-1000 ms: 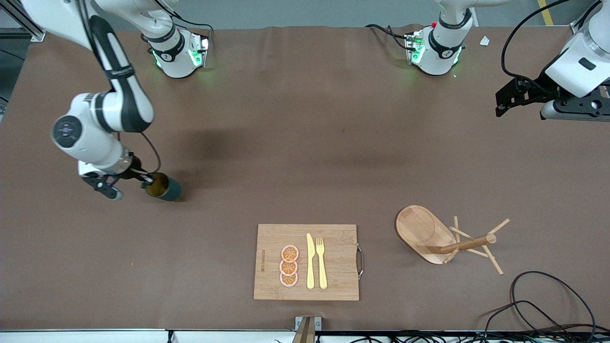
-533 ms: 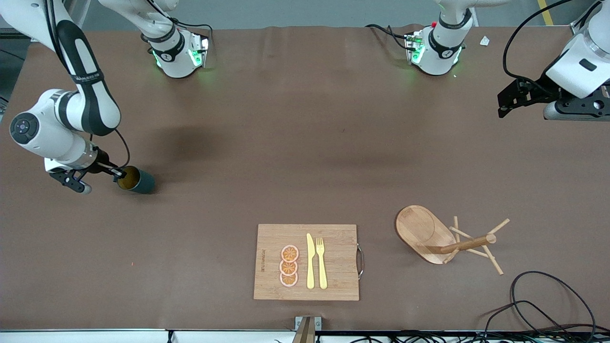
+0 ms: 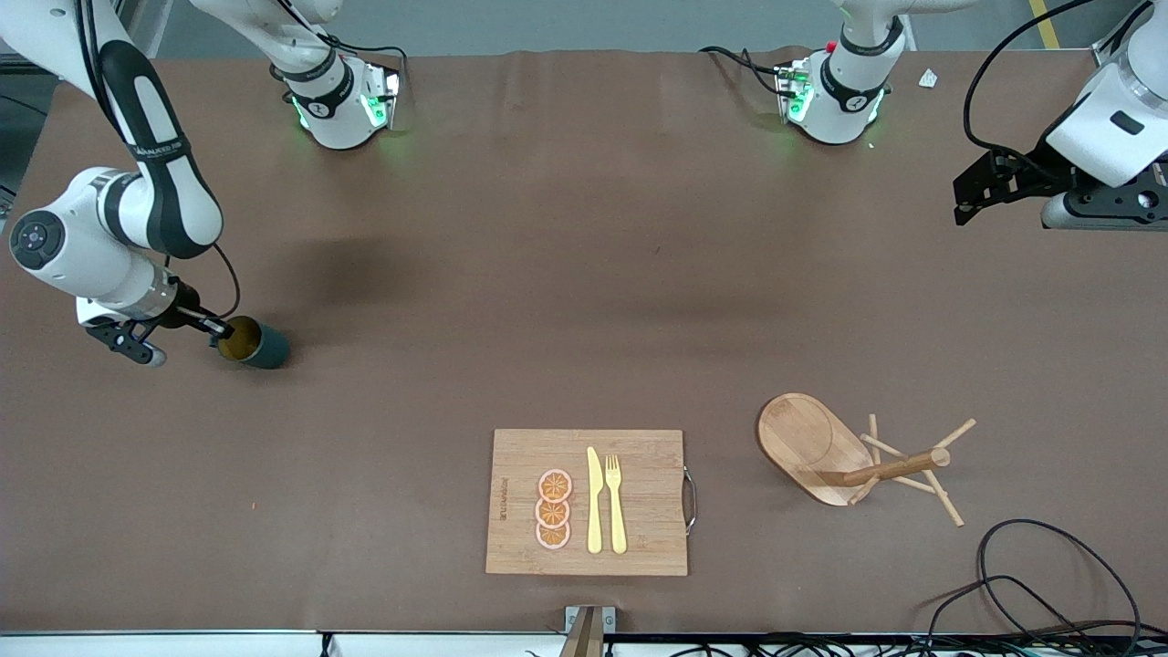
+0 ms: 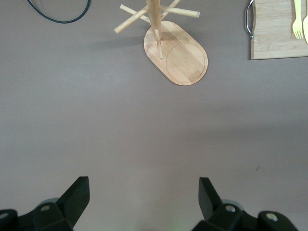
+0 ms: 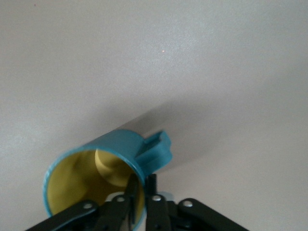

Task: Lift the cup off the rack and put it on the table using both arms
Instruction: 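Slide the mug across the table away from the cutting board, then open the right gripper and raise it off the mug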

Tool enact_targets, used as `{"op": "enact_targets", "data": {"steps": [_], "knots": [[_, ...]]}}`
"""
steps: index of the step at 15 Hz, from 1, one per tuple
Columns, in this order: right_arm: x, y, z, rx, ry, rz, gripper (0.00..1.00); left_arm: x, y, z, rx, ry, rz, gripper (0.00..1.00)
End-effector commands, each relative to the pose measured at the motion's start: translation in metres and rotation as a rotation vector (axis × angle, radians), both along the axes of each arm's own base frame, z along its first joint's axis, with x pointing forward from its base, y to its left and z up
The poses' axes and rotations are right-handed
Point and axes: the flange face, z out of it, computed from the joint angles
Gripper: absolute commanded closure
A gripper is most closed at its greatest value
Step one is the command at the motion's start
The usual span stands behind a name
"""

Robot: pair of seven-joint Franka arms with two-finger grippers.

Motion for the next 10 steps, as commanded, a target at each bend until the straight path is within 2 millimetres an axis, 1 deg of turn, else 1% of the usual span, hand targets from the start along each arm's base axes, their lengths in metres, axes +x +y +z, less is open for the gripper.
{"op": "enact_targets", "data": {"steps": [1, 2, 4, 5, 7, 9, 10], "knots": [[-0.010, 0.001, 0.004, 0.000, -0.013, 0.013, 0.24, -0.006, 0.000, 0.006, 0.015, -0.009, 0.013, 0.00], [-0.010, 0.001, 0.004, 0.001, -0.008, 0.011, 0.00, -0.006, 0.000, 0.007, 0.014, -0.009, 0.013, 0.00], [-0.011, 0.002, 0.006, 0.005, 0.004, 0.014, 0.00, -0.007, 0.001, 0.007, 0.015, -0.005, 0.014, 0.00], [-0.011, 0.005, 0.010, 0.012, 0.024, 0.024, 0.00, -0.008, 0.001, 0.007, 0.014, -0.001, 0.015, 0.00], [-0.006, 0.013, 0.035, 0.016, 0.019, 0.046, 0.00, -0.007, 0.003, 0.007, 0.013, -0.003, 0.016, 0.00], [0.004, 0.023, 0.070, 0.024, 0.032, 0.073, 0.00, -0.007, 0.003, 0.007, 0.013, -0.003, 0.018, 0.00], [0.011, 0.027, 0.090, 0.030, 0.044, 0.090, 0.00, -0.007, 0.003, 0.007, 0.013, -0.003, 0.016, 0.00]]}}
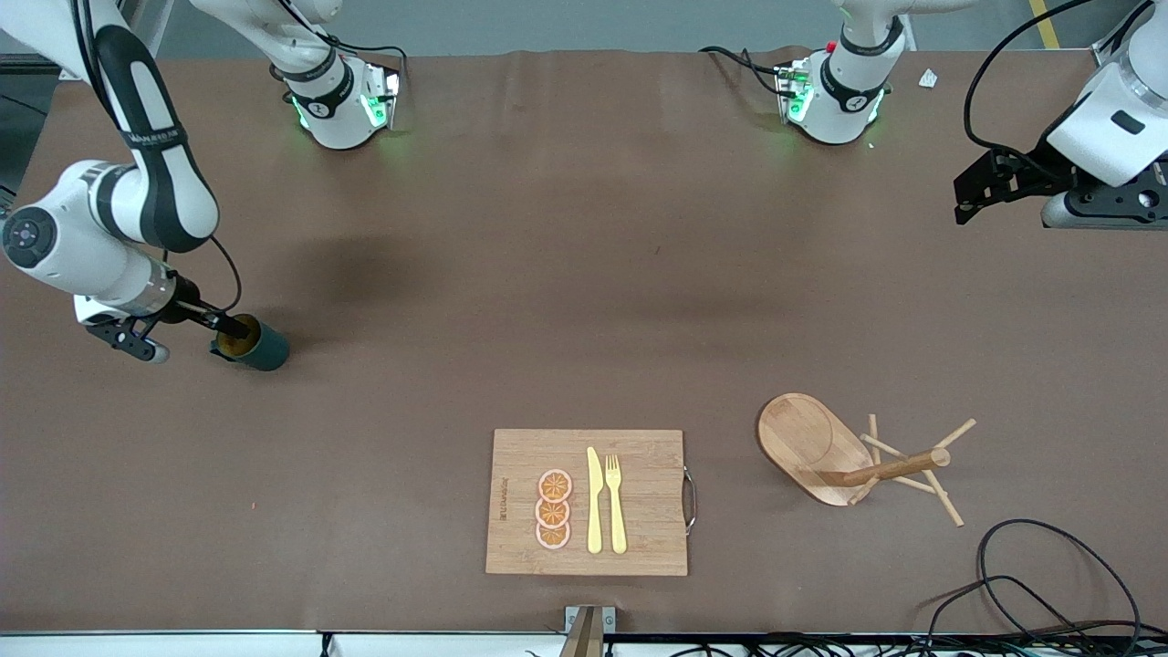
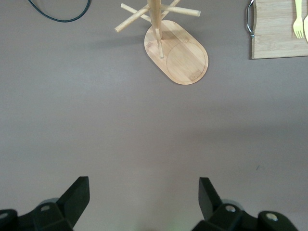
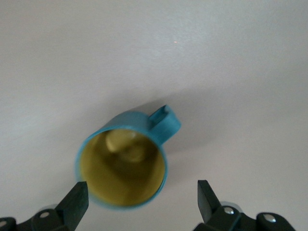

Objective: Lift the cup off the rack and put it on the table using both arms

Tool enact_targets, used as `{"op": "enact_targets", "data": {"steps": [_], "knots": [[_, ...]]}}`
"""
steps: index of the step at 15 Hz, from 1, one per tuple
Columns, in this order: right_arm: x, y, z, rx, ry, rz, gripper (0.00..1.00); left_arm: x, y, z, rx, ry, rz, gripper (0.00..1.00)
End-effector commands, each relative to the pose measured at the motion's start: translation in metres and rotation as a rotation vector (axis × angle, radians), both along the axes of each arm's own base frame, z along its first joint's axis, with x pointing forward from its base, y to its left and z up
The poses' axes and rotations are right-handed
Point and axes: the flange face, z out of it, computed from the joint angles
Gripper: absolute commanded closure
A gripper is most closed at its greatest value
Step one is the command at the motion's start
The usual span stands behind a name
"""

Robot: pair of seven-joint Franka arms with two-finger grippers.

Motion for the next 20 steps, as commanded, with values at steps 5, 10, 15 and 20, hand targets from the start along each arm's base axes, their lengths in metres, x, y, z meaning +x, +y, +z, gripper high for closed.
{"op": "enact_targets", "data": {"steps": [5, 10, 15, 20], "knots": [[0.036, 0.031, 0.152, 0.039, 0.058, 0.260, 0.00, -0.003, 0.001, 0.005, 0.010, -0.011, 0.015, 0.00], [0.044, 0.044, 0.239, 0.027, 0.079, 0.309, 0.00, -0.003, 0.002, 0.006, 0.010, -0.013, 0.016, 0.00], [0.040, 0.038, 0.286, 0.021, 0.074, 0.296, 0.00, -0.002, 0.004, 0.006, 0.016, -0.020, 0.018, 0.00], [0.037, 0.039, 0.321, -0.011, 0.070, 0.300, 0.00, -0.002, 0.005, 0.012, 0.016, -0.034, 0.019, 0.00]]}}
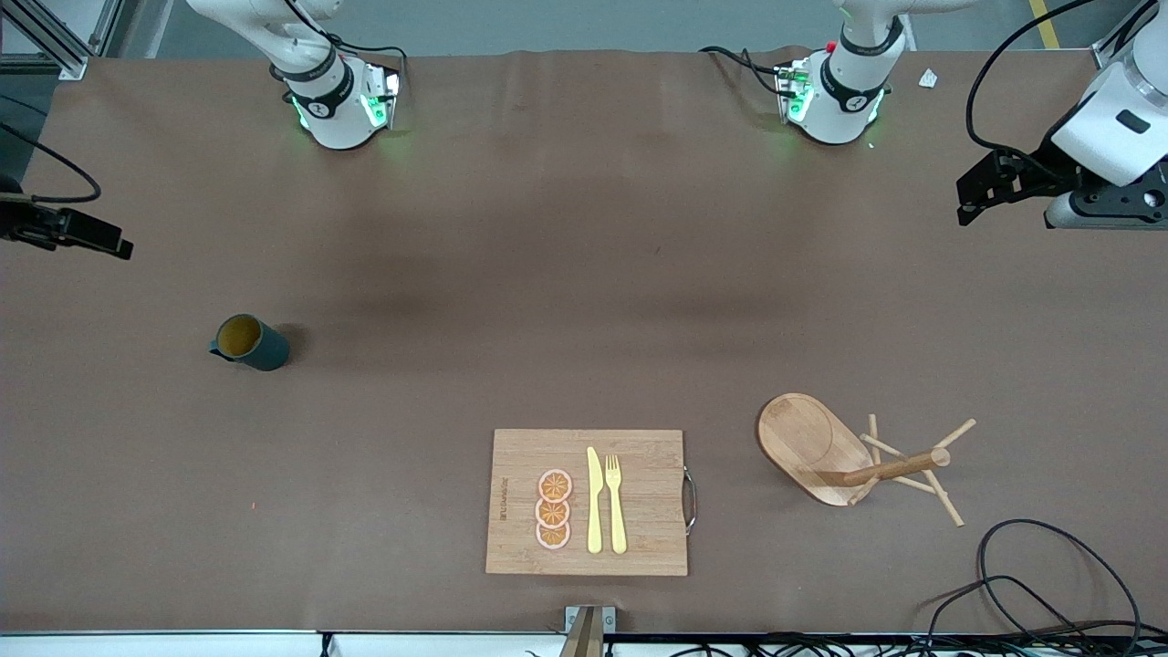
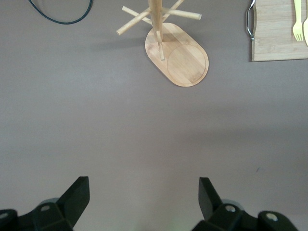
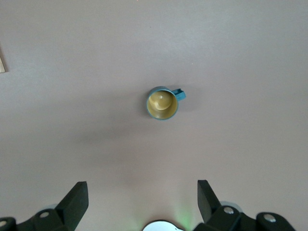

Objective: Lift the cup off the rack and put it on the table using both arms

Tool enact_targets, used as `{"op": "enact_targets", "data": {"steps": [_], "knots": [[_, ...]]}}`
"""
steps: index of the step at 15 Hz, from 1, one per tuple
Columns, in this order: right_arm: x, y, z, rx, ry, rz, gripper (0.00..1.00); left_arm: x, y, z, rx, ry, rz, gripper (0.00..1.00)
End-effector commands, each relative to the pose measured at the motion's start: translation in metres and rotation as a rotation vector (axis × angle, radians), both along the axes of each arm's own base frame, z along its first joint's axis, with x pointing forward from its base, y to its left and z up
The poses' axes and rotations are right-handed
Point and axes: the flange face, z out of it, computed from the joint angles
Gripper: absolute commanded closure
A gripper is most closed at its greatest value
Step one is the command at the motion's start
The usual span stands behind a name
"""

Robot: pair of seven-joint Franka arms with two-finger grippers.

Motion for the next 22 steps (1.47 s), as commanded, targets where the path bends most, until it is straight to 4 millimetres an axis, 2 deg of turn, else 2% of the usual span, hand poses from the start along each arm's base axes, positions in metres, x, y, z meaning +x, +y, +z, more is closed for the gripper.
{"op": "enact_targets", "data": {"steps": [1, 4, 10, 13, 16, 17, 22], "knots": [[0.005, -0.001, 0.013, -0.028, -0.002, 0.009, 0.00, -0.004, 0.004, 0.010, 0.018, -0.019, 0.017, 0.00], [0.006, -0.003, 0.010, -0.012, 0.001, -0.001, 0.00, -0.004, 0.002, 0.011, 0.018, -0.018, 0.013, 0.00], [0.000, 0.015, 0.012, -0.012, 0.033, 0.014, 0.00, 0.001, 0.007, 0.019, 0.016, -0.015, 0.020, 0.00], [-0.016, 0.020, 0.014, -0.006, 0.042, 0.022, 0.00, 0.003, 0.008, 0.019, 0.018, -0.012, 0.018, 0.00], [-0.049, 0.017, 0.018, -0.002, -0.015, 0.018, 0.00, 0.003, 0.010, 0.020, 0.034, -0.018, 0.016, 0.00], [-0.055, 0.017, 0.020, -0.001, -0.025, 0.018, 0.00, 0.003, 0.011, 0.021, 0.032, -0.018, 0.018, 0.00], [-0.058, 0.012, 0.028, -0.002, -0.041, 0.012, 0.00, 0.003, 0.013, 0.022, 0.031, -0.019, 0.013, 0.00]]}}
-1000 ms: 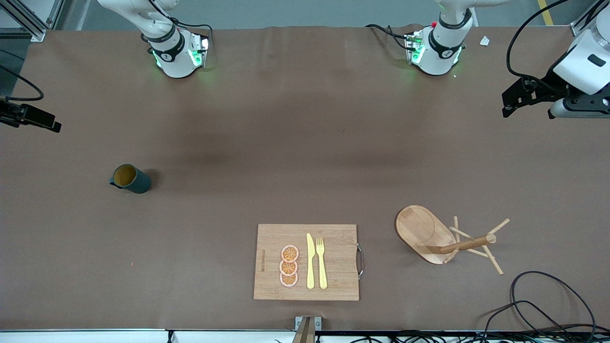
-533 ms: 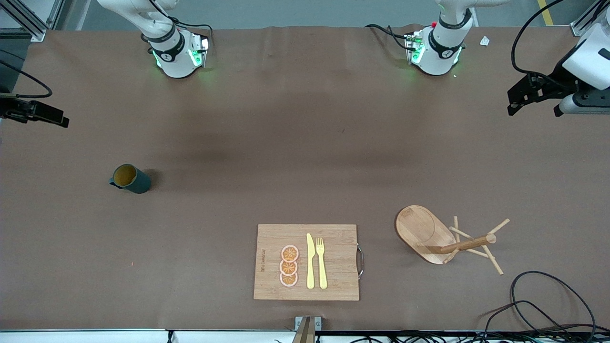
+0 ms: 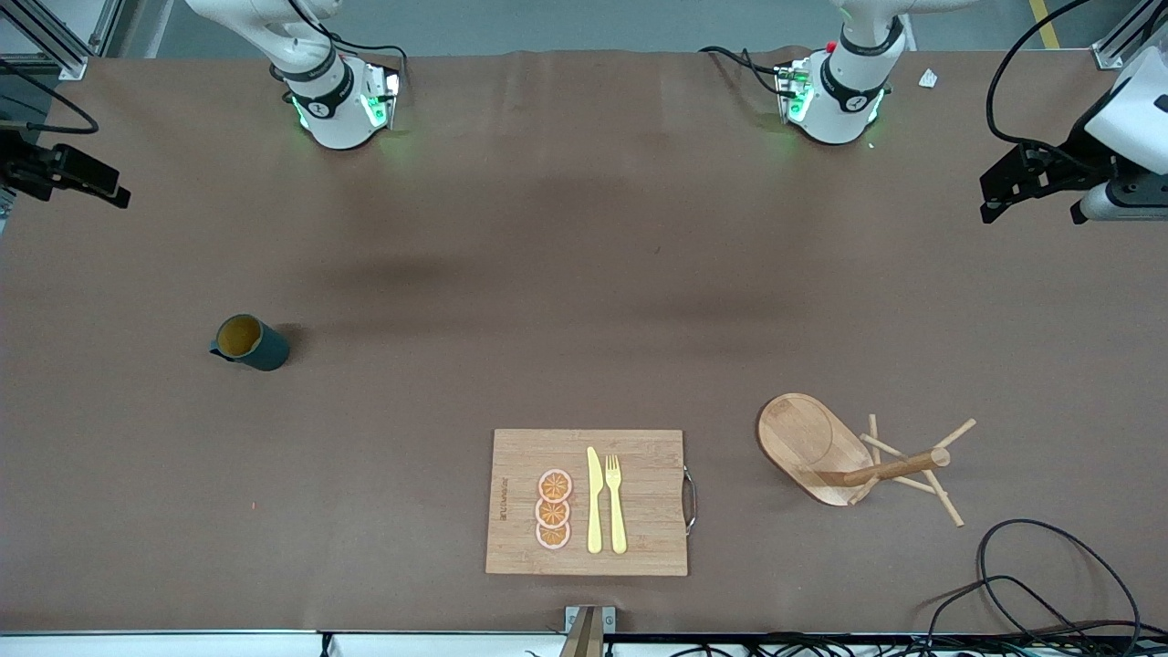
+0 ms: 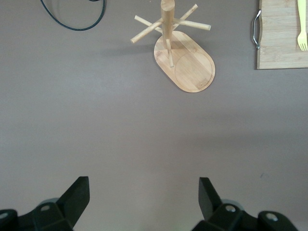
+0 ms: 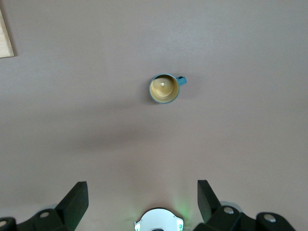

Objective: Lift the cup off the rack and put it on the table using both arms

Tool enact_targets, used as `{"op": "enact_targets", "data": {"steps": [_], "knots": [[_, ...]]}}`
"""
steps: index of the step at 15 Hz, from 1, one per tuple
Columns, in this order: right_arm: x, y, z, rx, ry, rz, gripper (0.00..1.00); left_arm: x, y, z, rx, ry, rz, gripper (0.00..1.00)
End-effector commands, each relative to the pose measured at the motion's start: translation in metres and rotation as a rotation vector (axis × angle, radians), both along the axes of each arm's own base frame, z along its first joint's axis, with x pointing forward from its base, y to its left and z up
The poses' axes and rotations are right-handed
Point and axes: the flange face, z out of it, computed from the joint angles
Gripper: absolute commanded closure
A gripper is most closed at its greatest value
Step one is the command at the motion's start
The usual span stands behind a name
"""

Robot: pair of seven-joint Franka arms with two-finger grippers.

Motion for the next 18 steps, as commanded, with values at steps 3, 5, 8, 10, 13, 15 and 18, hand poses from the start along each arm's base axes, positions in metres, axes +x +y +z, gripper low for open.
{"op": "enact_targets", "data": {"steps": [3, 5, 8, 10, 13, 15, 18], "knots": [[-0.012, -0.002, 0.010, -0.009, -0.010, -0.003, 0.00, 0.001, -0.003, 0.006, 0.001, 0.004, -0.012, 0.00], [-0.013, -0.004, 0.023, -0.011, -0.028, -0.016, 0.00, -0.001, -0.004, 0.006, 0.002, 0.013, -0.015, 0.00], [-0.015, -0.006, 0.037, -0.013, -0.039, -0.010, 0.00, -0.004, -0.008, 0.007, 0.004, 0.022, -0.022, 0.00], [-0.009, -0.007, 0.049, -0.019, -0.065, -0.008, 0.00, -0.005, -0.010, 0.007, 0.005, 0.023, -0.025, 0.00], [-0.006, -0.007, 0.046, -0.018, -0.049, 0.024, 0.00, -0.007, -0.009, 0.007, 0.006, 0.031, -0.024, 0.00], [-0.006, -0.007, 0.045, -0.016, -0.048, 0.037, 0.00, -0.006, -0.010, 0.006, 0.006, 0.033, -0.026, 0.00], [-0.006, -0.006, 0.042, -0.015, -0.040, 0.042, 0.00, -0.007, -0.009, 0.007, 0.006, 0.031, -0.026, 0.00]]}}
